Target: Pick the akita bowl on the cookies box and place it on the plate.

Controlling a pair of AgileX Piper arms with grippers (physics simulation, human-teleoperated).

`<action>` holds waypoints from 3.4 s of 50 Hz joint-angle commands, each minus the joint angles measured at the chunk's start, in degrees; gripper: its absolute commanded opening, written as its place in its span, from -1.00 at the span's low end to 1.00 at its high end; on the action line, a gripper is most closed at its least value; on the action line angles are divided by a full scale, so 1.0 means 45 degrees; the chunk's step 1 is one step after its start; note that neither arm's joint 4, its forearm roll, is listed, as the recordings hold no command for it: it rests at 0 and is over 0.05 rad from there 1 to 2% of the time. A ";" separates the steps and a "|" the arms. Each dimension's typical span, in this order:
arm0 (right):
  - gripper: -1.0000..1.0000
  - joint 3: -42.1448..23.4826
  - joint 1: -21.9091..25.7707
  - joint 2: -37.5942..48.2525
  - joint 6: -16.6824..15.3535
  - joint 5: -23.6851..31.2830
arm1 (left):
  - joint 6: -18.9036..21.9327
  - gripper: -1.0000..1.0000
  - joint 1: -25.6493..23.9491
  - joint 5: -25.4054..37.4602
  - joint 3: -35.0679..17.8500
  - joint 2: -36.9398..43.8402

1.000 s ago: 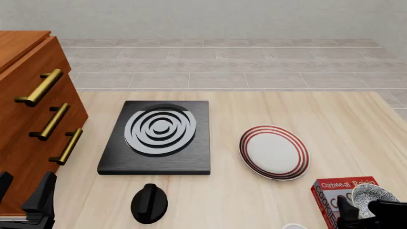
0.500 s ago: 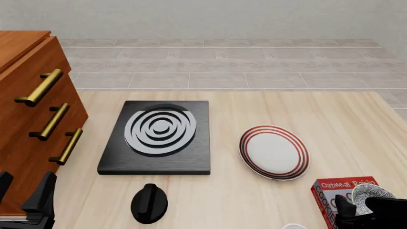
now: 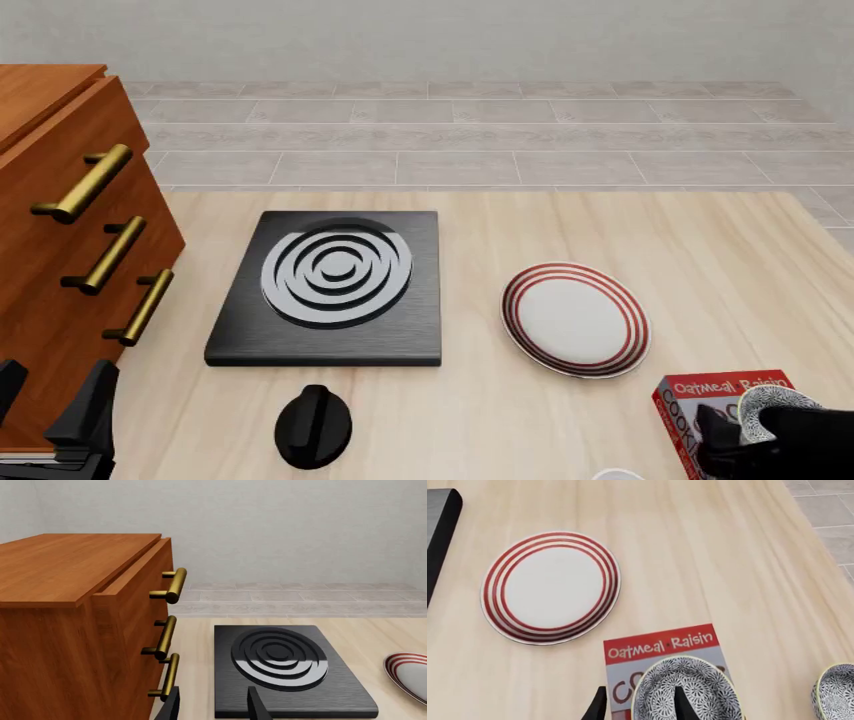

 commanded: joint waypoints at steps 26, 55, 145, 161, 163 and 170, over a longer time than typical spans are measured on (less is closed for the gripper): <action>-1.00 0.0007 0.0655 0.1230 0.0691 -0.1113 | 0.0000 1.00 0.0000 0.0000 0.0000 0.0000; -1.00 -0.4028 0.1237 -0.8937 -0.3608 0.9595 | 0.0000 1.00 0.0000 0.0000 0.0000 0.0000; -1.00 -0.5847 0.4992 -0.1145 -0.5062 0.4243 | 0.0000 1.00 0.0000 0.0000 0.0000 0.0000; -1.00 -0.5430 0.5937 0.0013 -0.4732 0.3046 | 0.0000 1.00 0.0000 0.0000 0.0000 0.0000; -1.00 -0.5381 0.5970 0.0186 -0.4732 0.2885 | 0.0000 1.00 0.0000 0.0000 0.0000 0.0000; -1.00 -0.5296 0.6304 0.0884 -0.4486 0.2373 | 0.0000 1.00 0.0000 0.0000 0.0000 0.0000</action>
